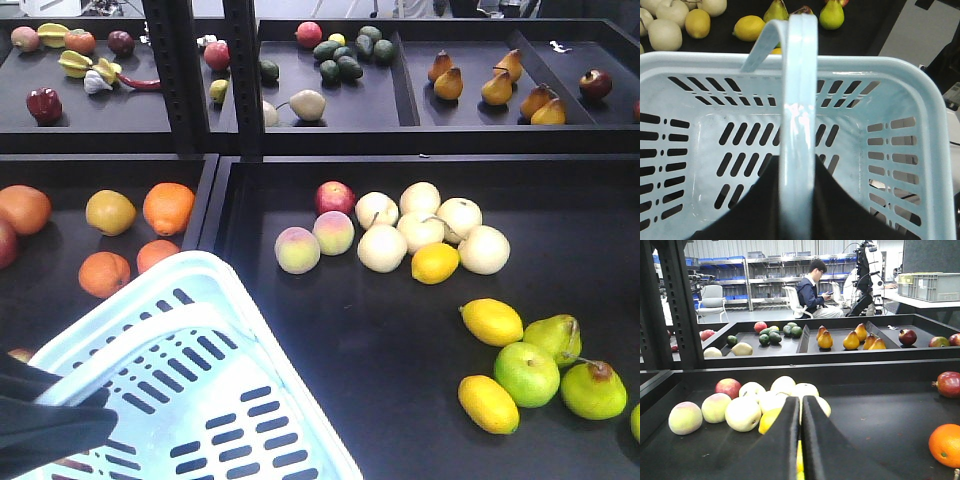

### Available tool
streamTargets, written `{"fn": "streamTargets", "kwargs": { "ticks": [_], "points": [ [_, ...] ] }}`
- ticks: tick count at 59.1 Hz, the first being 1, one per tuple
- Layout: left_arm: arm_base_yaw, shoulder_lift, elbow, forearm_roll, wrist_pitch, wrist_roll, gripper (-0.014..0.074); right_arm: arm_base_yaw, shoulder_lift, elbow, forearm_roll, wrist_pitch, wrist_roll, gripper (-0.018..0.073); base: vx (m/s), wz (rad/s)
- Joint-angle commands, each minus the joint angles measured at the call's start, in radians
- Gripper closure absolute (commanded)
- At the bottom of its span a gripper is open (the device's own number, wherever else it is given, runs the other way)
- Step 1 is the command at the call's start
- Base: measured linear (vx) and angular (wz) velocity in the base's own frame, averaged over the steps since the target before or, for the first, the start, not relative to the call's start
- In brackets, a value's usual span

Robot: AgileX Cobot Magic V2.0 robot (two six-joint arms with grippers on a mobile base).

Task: Pick three apples into basket with both arms
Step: 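Turn the base away from the fruit table holding the basket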

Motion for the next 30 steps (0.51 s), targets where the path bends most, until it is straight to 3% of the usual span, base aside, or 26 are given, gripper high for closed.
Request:
{"fn": "streamTargets", "kwargs": {
  "ticks": [1,30],
  "points": [
    [-0.004,-0.007,-0.032,-0.058,-0.073,-0.004,0.0603,-0.004,-0.011,0.011,-0.011,-0.075,-0.007,0.0564,0.00,0.01],
    [-0.004,-0.007,-0.032,-0.058,-0.073,-0.004,0.0603,-0.004,-0.011,0.011,-0.011,-0.075,-0.007,0.0564,-0.04,0.14]
  ]
}}
